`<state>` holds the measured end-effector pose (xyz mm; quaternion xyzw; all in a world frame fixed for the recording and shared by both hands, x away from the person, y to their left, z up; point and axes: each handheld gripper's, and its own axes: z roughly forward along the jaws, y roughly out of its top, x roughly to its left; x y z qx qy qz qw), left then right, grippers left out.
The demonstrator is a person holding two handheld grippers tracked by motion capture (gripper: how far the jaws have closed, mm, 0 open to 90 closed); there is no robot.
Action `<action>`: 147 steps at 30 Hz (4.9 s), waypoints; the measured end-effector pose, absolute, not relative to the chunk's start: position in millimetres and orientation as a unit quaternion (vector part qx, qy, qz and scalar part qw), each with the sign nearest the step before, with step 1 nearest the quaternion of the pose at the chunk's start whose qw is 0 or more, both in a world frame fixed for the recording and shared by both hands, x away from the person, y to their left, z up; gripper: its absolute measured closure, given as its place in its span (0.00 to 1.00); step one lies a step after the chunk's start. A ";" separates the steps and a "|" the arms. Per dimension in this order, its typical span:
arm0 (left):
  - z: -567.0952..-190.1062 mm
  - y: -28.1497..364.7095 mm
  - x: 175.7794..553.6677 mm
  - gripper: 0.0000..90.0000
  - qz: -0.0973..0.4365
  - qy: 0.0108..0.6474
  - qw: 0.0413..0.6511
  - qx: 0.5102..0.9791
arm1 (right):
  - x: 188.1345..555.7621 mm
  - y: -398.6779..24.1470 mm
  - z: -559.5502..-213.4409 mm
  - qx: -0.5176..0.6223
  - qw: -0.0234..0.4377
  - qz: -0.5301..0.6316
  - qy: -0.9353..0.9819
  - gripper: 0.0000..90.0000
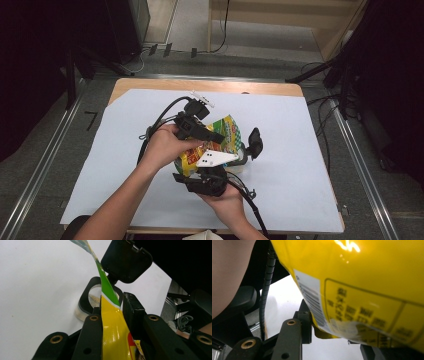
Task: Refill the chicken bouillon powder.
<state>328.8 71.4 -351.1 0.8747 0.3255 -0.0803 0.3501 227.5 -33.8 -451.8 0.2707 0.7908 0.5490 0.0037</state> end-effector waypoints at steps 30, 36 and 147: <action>-345.4 78.1 327.5 0.89 -0.088 0.361 0.340 0.864 | 231.1 -24.5 -452.2 0.260 -0.015 0.557 0.789 0.75; -346.3 77.8 329.0 0.88 -0.087 0.363 0.340 0.863 | 232.5 -24.5 -451.8 0.261 -0.021 0.556 0.789 0.75; -343.1 78.3 346.8 0.84 -0.092 0.364 0.347 0.859 | 247.8 -24.8 -444.0 0.260 -0.010 0.542 0.799 0.75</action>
